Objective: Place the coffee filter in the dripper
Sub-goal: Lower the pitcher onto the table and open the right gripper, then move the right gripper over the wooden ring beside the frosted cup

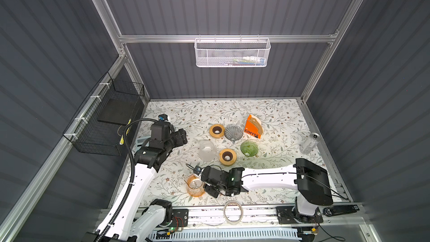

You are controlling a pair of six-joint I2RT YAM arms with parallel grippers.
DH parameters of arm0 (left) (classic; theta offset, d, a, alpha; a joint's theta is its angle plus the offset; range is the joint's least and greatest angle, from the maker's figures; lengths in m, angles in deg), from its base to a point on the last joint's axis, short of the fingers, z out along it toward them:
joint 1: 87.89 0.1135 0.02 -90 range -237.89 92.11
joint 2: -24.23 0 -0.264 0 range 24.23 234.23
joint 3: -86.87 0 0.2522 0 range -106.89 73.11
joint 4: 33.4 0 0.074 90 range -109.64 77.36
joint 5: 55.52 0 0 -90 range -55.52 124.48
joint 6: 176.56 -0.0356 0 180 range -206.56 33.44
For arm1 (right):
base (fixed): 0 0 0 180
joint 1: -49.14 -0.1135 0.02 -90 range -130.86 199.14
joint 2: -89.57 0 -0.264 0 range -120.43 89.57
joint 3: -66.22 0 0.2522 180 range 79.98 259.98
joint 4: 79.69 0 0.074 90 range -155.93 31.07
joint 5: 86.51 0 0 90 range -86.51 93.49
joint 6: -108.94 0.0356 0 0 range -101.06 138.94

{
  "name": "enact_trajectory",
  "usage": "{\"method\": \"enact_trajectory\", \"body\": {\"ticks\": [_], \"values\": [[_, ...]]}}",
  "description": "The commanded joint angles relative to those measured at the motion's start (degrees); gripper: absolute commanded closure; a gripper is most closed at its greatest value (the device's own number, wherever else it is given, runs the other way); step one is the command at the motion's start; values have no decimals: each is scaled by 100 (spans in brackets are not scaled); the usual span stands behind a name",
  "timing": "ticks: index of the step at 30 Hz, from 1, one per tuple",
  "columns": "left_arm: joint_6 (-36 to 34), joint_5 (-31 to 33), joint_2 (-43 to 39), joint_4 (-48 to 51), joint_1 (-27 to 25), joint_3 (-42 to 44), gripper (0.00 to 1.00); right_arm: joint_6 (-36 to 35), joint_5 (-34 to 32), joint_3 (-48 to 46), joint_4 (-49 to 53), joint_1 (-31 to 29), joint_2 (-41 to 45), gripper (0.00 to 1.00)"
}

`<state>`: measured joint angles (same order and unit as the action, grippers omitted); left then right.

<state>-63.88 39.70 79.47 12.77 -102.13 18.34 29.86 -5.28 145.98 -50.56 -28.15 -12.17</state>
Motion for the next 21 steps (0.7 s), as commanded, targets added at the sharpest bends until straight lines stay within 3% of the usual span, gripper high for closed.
{"method": "enact_trajectory", "body": {"ticks": [1, 7, 15, 21], "values": [[-105, 44, -42, 163, -26, -30, 21, -54, -187, -69, 164, -19, 166, 60], [-125, -17, -27, 218, -26, -92, 21, 72, -83, -37, 352, -15, 464, 59], [-281, -52, 31, 424, -26, -315, 21, 165, -134, -113, 659, 231, 1530, 51], [-290, -140, 21, 466, -26, -333, 21, 165, 217, -113, 1078, 1191, 1740, 51]]}}
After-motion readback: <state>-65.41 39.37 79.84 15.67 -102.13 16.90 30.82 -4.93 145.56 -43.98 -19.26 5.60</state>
